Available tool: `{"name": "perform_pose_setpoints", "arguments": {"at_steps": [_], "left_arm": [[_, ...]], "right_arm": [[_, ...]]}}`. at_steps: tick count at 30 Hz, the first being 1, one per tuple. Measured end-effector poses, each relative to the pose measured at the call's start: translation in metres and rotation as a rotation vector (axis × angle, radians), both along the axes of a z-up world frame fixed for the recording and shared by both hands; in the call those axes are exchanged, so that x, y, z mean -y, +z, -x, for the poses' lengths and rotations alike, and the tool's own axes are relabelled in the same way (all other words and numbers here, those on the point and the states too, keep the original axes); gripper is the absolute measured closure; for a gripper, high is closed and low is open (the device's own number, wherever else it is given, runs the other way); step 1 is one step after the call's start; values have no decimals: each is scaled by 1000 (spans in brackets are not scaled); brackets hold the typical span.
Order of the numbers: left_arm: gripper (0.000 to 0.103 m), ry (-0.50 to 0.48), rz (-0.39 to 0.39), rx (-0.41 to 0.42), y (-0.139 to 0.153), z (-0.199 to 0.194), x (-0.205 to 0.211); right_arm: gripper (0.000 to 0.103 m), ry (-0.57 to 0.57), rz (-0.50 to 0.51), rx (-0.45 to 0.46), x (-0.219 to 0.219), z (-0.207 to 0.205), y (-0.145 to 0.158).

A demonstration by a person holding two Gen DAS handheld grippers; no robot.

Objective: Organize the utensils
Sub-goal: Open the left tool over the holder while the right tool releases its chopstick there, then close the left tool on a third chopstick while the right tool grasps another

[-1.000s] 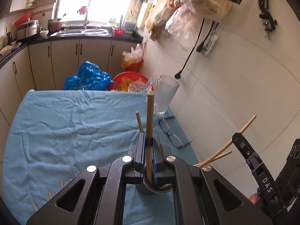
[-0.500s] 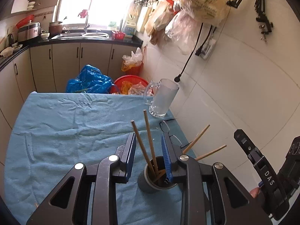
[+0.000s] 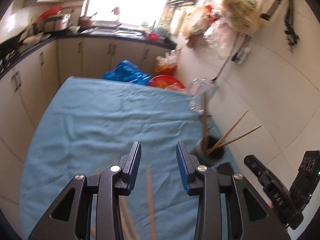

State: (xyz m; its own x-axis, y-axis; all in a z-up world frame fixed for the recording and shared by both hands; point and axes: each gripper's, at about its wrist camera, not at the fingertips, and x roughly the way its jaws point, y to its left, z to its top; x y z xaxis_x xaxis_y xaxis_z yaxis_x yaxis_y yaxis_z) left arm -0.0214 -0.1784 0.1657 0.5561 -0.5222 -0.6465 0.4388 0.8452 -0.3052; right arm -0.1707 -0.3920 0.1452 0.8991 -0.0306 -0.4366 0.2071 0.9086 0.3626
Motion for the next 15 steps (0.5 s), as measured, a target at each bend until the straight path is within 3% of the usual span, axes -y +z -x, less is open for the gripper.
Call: {"name": "perform_pose_setpoints", "arguments": {"at_steps": [7,15], "left_arm": [[68,126,-34,-176,-67,-11,-75],[68,204,-24,-354,-126,-26,-121]], "right_arm": [[72,163,-52,-170,-49,-33,-58],[72,254,-80,-273,-79,-60,-85]]}}
